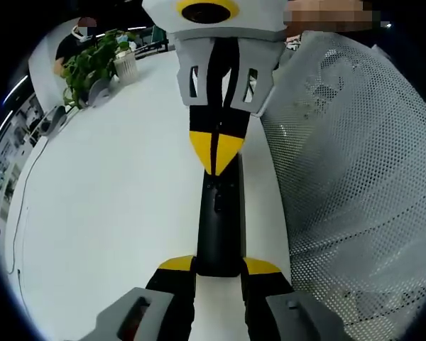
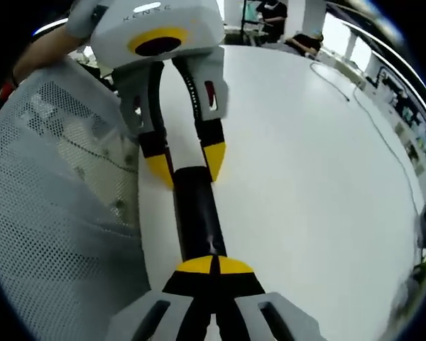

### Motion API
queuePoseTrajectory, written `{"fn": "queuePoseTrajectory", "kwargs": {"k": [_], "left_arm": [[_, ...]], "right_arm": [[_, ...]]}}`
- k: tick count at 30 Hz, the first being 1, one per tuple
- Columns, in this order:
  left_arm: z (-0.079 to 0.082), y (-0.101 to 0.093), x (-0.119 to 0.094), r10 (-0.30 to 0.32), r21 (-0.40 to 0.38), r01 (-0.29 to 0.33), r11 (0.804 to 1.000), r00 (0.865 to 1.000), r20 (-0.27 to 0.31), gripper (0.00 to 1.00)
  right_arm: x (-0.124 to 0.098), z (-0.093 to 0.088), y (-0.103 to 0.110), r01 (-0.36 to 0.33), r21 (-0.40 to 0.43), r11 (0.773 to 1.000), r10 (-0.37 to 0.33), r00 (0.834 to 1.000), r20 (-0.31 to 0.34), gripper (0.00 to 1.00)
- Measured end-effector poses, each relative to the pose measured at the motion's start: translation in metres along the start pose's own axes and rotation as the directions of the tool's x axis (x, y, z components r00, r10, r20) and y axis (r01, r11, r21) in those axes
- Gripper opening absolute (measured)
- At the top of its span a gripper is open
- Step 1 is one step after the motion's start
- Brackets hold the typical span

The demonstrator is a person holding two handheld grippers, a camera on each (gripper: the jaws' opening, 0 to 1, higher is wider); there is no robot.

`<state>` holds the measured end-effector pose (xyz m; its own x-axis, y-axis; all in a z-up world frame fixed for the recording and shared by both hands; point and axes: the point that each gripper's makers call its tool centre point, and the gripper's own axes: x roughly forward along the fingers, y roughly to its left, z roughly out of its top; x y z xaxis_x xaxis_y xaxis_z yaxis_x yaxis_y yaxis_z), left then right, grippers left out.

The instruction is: Press the specified remote control buttons in sequence, fully releasing each button before pressing the next.

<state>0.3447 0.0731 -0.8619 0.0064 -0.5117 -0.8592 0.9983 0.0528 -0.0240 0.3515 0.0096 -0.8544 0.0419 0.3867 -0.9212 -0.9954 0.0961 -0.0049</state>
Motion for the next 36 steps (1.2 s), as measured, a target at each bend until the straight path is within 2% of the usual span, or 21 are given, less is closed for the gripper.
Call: {"fn": "queuePoseTrajectory", "kwargs": {"k": [1,4,11,13,15,23,33,36], "left_arm": [[0.0,0.0,0.0,-0.001,-0.001,0.001,1.0,1.0,0.0,0.25],[0.0,0.0,0.0,0.001,0.003,-0.001,1.0,1.0,-0.004,0.25],[0.0,0.0,0.0,0.002,0.007,-0.002,1.0,1.0,-0.007,0.25],[0.0,0.0,0.0,0.002,0.007,-0.002,1.0,1.0,-0.007,0.25],[0.0,0.0,0.0,0.004,0.008,-0.004,1.0,1.0,-0.006,0.25],[0.0,0.0,0.0,0.004,0.003,-0.004,1.0,1.0,-0.005,0.25],[0.0,0.0,0.0,0.005,0.002,-0.005,1.0,1.0,-0.008,0.25],[0.0,0.0,0.0,0.006,0.005,-0.006,1.0,1.0,-0.008,0.25]], "right_arm": [[0.0,0.0,0.001,0.003,-0.003,1.0,-0.003,1.0,-0.006,0.0],[0.001,0.0,0.0,0.017,-0.111,0.994,-0.022,0.999,-0.04,0.0],[0.0,-0.001,-0.001,0.012,-0.051,0.999,-0.013,1.0,-0.013,0.0],[0.0,0.0,-0.001,0.008,0.02,1.0,-0.008,1.0,0.015,0.0],[-0.001,0.0,-0.002,0.005,0.055,0.998,-0.007,0.999,0.046,0.0],[-0.005,-0.001,0.001,0.016,0.099,0.995,-0.026,0.995,0.101,0.0],[-0.009,-0.008,0.021,0.005,0.038,0.999,-0.008,0.997,0.078,0.0],[-0.007,-0.008,0.019,0.023,0.028,0.999,-0.025,0.997,0.074,0.0]]}}
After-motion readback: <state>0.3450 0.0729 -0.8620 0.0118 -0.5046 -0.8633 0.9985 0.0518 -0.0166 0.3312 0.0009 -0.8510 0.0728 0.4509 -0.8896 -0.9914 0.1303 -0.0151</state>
